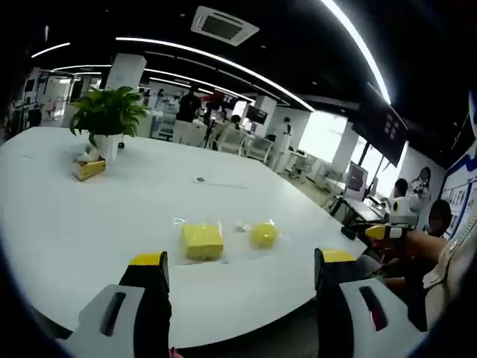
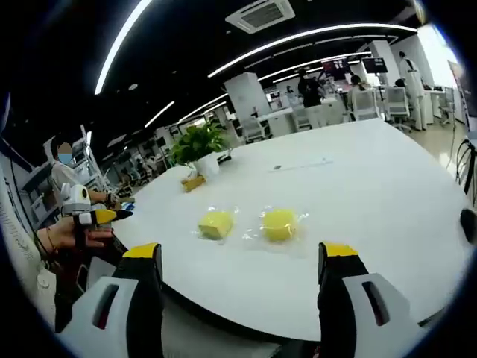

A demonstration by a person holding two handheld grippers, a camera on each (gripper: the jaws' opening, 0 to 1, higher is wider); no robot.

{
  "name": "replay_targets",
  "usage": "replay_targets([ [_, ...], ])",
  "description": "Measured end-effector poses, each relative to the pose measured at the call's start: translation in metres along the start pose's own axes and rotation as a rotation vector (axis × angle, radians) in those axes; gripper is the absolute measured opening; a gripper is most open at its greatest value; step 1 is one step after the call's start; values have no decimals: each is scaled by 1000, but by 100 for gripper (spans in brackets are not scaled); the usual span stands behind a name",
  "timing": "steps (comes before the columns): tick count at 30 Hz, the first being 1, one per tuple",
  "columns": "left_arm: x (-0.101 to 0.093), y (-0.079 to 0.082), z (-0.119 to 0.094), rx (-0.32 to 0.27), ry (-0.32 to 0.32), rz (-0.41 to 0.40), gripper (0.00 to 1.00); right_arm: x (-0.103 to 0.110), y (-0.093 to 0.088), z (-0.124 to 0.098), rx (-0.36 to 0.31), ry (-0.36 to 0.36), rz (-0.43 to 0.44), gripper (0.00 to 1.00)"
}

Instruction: Compare the silicone blocks by pressing each to a similar depth, holding the contact briefly, and releasing to observe deformation and rebound differences across the visible hardness samples.

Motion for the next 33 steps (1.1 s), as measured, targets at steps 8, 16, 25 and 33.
replay_targets([
  [8,0,-1,0,14,-1,1,79,0,1,-2,2,-1,1,81],
  [16,1,-2,1,26,-2,13,79,-1,3,-2,0,-9,-9,81],
  [25,-1,1,3,33,-1,16,80,-2,4,0,2,-6,-10,81],
  [33,-1,2,5,29,7,13,79,-5,4,2,9,-15,-12,81],
])
Point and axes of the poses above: the point that each gripper's makers call its tool centre point, and the gripper's own axes: z roughly forward along the fingers, x roughly to its left, y roughly out of its top, the point moved 9 cm from there along -z, roughly backward along the fingers, and after that the axes turned 6 degrees about y, right-handed, at the moved point
